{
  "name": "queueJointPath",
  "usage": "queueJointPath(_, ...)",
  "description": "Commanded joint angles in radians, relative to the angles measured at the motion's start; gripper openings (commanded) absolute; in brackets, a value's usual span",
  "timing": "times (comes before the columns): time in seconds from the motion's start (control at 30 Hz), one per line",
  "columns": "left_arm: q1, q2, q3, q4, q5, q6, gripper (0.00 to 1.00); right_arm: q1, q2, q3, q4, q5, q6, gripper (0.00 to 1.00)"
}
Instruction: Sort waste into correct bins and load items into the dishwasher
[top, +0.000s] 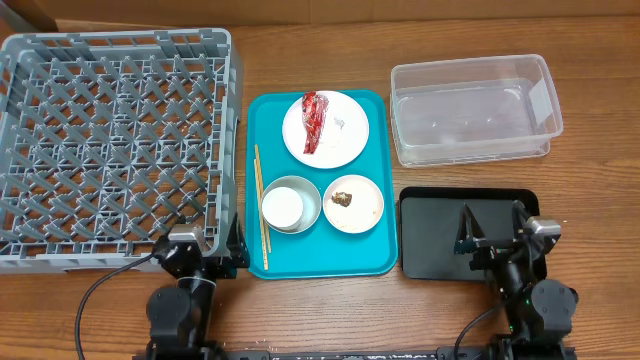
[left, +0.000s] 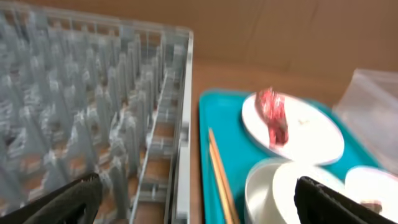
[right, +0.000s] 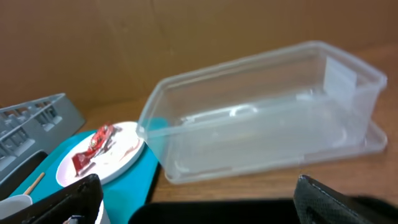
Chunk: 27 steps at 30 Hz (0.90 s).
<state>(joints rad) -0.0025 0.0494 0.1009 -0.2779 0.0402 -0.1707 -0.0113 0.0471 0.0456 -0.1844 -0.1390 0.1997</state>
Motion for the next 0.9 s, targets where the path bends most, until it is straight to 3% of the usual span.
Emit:
queueJointPath(0.0, -0.003, 0.072, 0.124, -0.061, 0.004, -0.012, 1.0, 0.005, 0.058, 0.124, -0.061, 0.006, 0.063, 1.0)
queueJointPath(0.2, -0.003, 0.323, 0.391, -0.269, -0.001, -0.013, 1.0, 0.005, 0.295, 0.394, -0.236, 0.006, 0.059, 1.0)
queueJointPath(0.63, 0.074, 0.956, 0.99, -0.854, -0.014, -0.009, 1.0, 0.005, 1.099, 1.152, -0.774, -0.089, -0.05, 1.0)
queueJointPath(0.87, 0.133, 1.128, 1.13, -0.971, 0.045, -0.011, 1.0, 0.02, 1.304, 1.328, -0.747, -0.35, -0.081, 1.0)
